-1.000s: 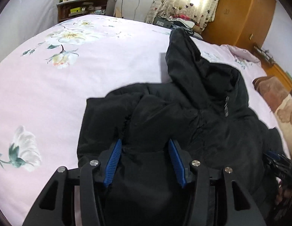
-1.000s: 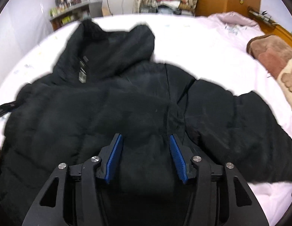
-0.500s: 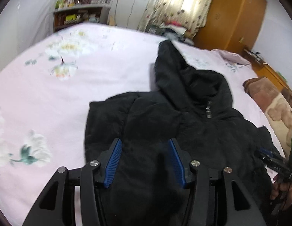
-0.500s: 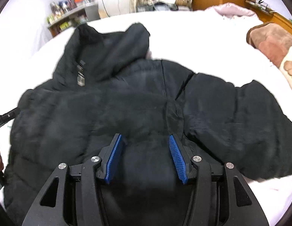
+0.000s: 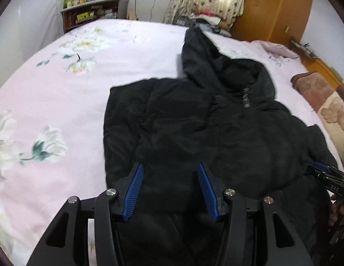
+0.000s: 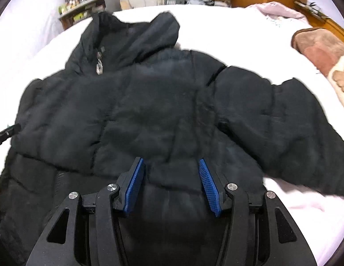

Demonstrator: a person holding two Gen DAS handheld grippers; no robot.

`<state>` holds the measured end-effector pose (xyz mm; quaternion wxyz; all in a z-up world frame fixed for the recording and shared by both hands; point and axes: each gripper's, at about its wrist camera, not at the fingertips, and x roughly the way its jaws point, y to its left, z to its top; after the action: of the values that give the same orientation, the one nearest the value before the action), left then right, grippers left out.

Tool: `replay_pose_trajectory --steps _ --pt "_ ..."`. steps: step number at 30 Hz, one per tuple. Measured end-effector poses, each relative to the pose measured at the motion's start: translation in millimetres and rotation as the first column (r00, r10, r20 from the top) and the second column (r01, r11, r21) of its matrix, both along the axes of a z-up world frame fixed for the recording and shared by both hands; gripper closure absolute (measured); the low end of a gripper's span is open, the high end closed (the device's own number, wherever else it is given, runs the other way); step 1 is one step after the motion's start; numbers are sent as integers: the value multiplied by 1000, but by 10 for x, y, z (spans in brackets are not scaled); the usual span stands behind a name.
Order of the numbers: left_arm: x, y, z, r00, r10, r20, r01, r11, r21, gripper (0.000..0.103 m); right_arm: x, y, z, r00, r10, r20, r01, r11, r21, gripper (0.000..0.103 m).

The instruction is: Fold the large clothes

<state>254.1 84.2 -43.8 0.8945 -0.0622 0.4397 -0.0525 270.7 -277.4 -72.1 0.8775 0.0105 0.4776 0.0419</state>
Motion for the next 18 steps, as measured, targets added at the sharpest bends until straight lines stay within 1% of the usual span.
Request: replay_pose_trajectory --steps 4,9,13,16,18 --pt "-439 -90 279 999 -15 48 15 1000 -11 50 -462 -111 287 998 -40 47 38 999 35 50" --pt "-967 -217 513 996 -32 78 35 999 -42 50 -972 -175 518 995 -72 72 68 996 58 50" --pt "-1289 -295 652 995 -34 93 38 999 -37 50 -1334 -189 667 991 -98 95 95 995 38 50" --pt "-1434 -366 741 994 -37 104 41 999 -34 50 -1553 -219 790 986 -101 130 99 995 22 50" --pt "-1522 -421 795 993 -49 110 52 998 -27 50 -1651 -222 838 986 -96 138 94 995 17 50"
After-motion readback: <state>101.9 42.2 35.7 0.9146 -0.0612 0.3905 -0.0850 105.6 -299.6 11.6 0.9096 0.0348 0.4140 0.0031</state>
